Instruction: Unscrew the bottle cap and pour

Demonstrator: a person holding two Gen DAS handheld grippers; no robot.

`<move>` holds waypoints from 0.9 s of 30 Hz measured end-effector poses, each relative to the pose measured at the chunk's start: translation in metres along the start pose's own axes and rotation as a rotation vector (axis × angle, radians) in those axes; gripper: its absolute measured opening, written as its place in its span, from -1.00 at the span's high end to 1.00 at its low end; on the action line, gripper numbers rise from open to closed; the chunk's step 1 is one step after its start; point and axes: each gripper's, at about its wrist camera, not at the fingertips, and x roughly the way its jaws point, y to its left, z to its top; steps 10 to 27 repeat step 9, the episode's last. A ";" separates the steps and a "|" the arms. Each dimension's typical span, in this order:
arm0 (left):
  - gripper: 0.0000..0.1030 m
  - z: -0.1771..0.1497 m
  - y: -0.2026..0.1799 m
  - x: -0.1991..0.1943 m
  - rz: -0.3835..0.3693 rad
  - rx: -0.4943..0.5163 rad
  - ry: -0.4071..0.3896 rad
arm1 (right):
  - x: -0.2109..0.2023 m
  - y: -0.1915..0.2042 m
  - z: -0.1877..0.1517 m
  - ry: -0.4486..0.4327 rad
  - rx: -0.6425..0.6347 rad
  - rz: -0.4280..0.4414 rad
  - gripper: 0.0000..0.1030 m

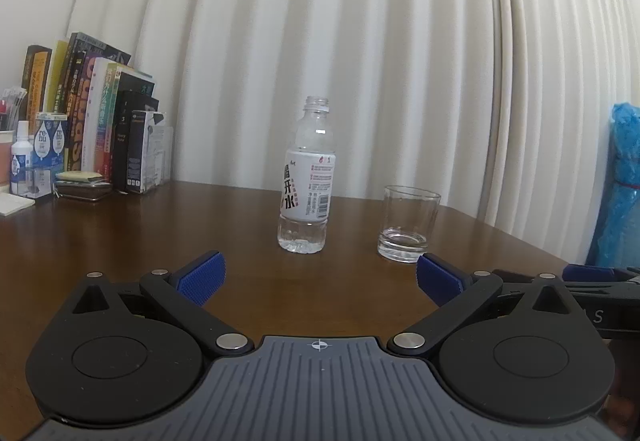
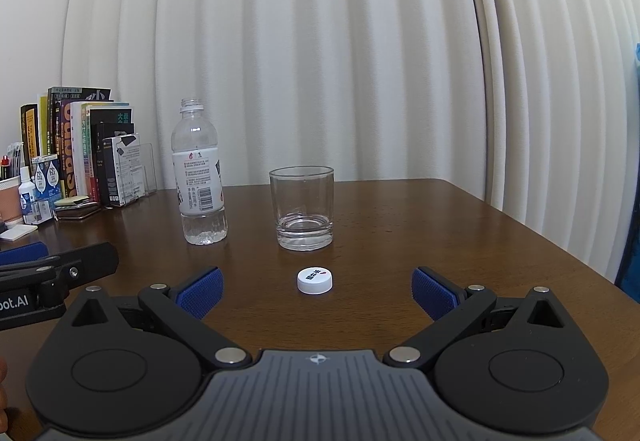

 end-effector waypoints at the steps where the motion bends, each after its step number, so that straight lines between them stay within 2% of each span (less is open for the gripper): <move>1: -1.00 0.000 0.000 0.000 0.000 0.000 0.000 | 0.000 0.000 0.000 0.000 0.000 0.000 -1.00; 5: -1.00 0.000 -0.001 0.001 0.027 0.002 0.006 | 0.000 0.000 0.000 0.000 -0.002 -0.001 -1.00; 27: -1.00 0.000 0.000 0.000 0.024 -0.001 0.005 | 0.000 0.000 -0.001 0.000 -0.006 -0.002 -1.00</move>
